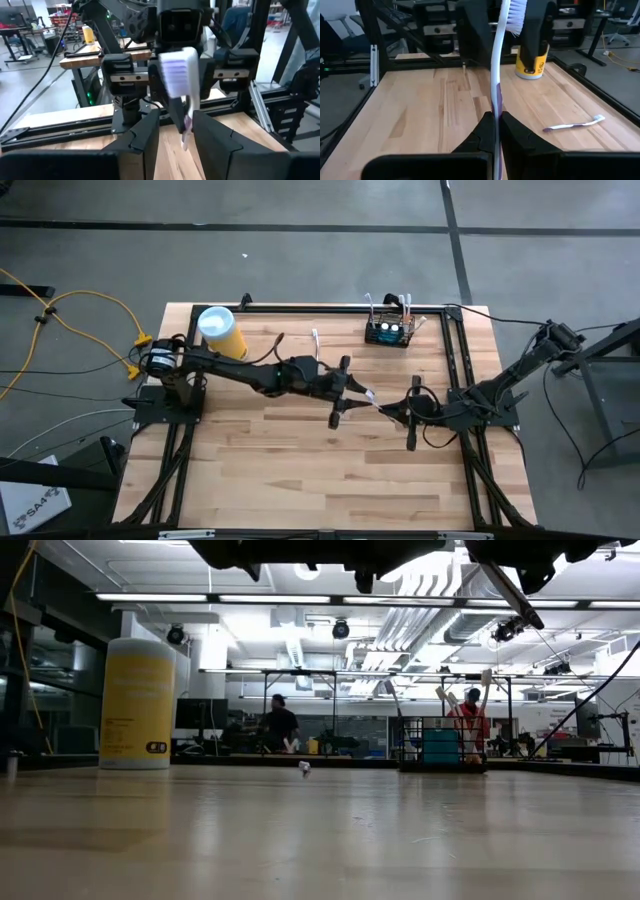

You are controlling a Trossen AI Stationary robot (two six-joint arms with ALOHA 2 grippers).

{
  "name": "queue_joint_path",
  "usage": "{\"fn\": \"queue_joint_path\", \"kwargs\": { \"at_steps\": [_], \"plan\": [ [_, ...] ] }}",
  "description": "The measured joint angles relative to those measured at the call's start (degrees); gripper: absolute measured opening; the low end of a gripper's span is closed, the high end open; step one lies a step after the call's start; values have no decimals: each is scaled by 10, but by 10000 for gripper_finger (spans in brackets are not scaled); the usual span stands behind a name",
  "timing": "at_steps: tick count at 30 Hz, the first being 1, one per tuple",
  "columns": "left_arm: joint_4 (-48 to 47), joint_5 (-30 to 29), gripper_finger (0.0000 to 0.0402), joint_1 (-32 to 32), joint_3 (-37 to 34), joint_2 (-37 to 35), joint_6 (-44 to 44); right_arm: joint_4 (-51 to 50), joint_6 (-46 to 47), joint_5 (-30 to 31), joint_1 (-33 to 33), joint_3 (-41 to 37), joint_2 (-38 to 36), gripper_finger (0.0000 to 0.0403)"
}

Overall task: Pick & Place toothbrushing station
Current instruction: Put the right violet toothbrush into the black wire organizer

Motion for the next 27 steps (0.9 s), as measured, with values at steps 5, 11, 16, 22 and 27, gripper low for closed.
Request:
{"fn": "queue_joint_path", "kwargs": {
  "at_steps": [5,11,16,22,27],
  "plan": [
    [12,13,116,6,0,0,-4,1,-7,1,0,0,0,4],
    [31,32,116,5,0,0,-7,-1,-8,1,-1,0,0,4],
    [38,44,116,6,0,0,-15,6,-13,0,-6,0,3,4],
    [38,48,116,5,0,0,-21,48,-45,-5,-25,0,32,4],
    [36,48,113,5,0,0,-28,84,-77,-1,-28,0,46,4]
  ]
}}
